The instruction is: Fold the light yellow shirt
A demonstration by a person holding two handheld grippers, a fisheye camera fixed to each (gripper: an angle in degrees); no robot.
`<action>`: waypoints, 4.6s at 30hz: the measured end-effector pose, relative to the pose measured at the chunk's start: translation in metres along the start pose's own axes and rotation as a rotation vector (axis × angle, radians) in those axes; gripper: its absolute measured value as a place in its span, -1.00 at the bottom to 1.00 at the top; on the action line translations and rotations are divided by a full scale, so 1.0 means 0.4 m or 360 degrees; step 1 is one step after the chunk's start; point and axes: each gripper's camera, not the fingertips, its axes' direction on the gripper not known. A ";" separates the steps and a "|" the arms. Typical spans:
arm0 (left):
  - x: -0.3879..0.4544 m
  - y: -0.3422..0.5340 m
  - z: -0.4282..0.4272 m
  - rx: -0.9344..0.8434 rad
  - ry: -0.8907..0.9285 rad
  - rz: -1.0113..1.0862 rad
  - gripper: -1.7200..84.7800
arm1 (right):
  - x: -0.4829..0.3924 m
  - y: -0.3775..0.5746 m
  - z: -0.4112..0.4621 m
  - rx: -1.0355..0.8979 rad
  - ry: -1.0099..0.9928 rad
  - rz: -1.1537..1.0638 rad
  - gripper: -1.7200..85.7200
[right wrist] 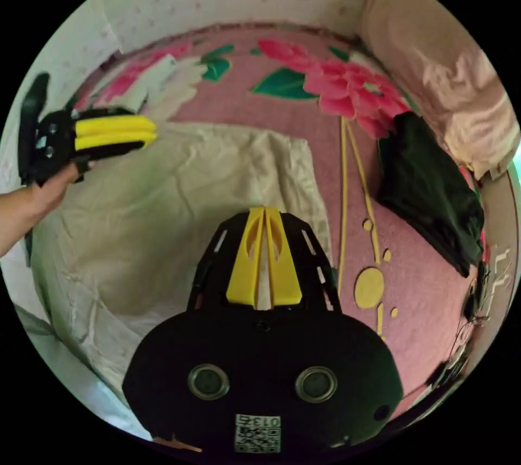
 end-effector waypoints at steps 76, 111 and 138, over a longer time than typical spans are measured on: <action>0.085 1.024 -0.228 -0.0249 0.0492 -0.0506 -0.97 | -0.496 0.198 -0.472 -0.0181 -0.0218 -0.0250 -0.96; 0.175 0.984 -0.270 -0.0086 0.0643 0.1211 -0.59 | -1.196 0.457 -0.522 -0.0516 -0.0485 -0.0889 -0.73; 0.026 0.979 -0.189 -0.0026 0.0637 0.0921 -0.93 | -1.113 0.257 -1.104 0.0081 0.0031 -0.0753 -0.93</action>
